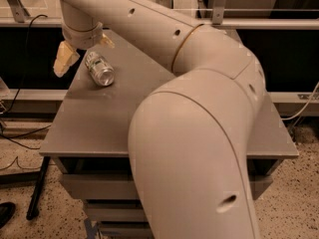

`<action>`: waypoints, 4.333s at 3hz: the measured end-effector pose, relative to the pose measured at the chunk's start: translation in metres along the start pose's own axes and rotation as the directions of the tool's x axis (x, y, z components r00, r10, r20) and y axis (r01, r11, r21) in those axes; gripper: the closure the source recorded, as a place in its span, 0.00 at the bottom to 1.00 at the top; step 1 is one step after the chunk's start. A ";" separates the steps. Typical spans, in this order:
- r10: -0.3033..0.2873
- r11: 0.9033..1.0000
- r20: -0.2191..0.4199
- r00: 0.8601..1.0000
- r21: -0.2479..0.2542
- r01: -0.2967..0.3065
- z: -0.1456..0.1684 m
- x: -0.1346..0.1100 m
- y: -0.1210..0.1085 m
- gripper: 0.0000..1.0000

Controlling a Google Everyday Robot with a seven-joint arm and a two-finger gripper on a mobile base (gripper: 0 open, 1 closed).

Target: Place 7up can upright

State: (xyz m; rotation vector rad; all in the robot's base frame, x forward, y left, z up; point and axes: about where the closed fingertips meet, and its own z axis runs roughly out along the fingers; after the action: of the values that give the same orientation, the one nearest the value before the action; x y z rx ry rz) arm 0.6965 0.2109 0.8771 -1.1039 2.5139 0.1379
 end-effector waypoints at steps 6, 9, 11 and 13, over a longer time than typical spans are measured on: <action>0.071 0.988 -0.014 0.997 0.135 -0.068 0.002 0.001 -0.061 0.89; -0.055 0.992 0.500 0.864 -0.070 0.104 -0.099 0.018 -0.096 1.00; -0.085 0.992 0.544 0.835 -0.029 0.120 -0.117 0.043 -0.133 1.00; -0.153 0.987 0.545 0.824 0.053 0.149 -0.121 0.098 -0.215 1.00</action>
Offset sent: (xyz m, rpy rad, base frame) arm 0.0290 -0.0184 -0.0406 -0.1989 0.0330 -0.1307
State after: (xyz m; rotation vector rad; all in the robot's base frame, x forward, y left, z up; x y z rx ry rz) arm 0.7547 -0.0331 0.9641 -1.0699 1.9058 0.3474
